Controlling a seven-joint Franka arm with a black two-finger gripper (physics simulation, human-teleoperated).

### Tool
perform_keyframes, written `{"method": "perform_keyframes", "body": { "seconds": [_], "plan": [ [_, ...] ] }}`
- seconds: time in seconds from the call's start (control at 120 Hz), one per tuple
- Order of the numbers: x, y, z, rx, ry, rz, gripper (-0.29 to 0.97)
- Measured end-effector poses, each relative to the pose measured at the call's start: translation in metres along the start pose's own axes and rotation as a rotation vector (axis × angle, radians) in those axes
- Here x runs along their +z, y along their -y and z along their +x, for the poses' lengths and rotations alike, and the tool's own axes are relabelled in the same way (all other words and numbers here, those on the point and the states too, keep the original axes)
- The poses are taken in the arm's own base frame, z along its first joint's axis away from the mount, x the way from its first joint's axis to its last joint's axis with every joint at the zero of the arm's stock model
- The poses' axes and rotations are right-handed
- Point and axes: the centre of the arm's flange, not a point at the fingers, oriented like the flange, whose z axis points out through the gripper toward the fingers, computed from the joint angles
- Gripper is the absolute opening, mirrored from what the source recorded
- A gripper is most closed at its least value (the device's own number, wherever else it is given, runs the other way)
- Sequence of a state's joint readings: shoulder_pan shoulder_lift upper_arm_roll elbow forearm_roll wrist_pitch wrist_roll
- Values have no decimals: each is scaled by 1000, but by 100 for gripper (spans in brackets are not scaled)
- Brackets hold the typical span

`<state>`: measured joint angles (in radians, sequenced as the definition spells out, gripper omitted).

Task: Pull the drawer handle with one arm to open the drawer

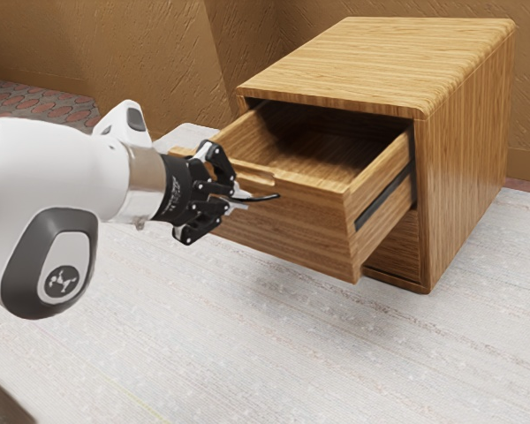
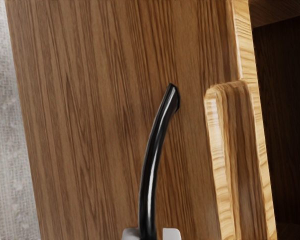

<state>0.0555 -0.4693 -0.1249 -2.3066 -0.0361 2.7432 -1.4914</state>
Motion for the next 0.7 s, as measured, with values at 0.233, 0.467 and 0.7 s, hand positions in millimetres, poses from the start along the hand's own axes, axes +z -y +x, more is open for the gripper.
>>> {"method": "perform_keyframes", "body": {
  "seconds": [0.233,0.467,0.7],
  "plan": [
    [-15,8,-2,5,-7,-13,-10],
    [-30,18,-3,9,-15,-26,-10],
    [-51,10,-10,28,-16,-44,1]
  ]
}}
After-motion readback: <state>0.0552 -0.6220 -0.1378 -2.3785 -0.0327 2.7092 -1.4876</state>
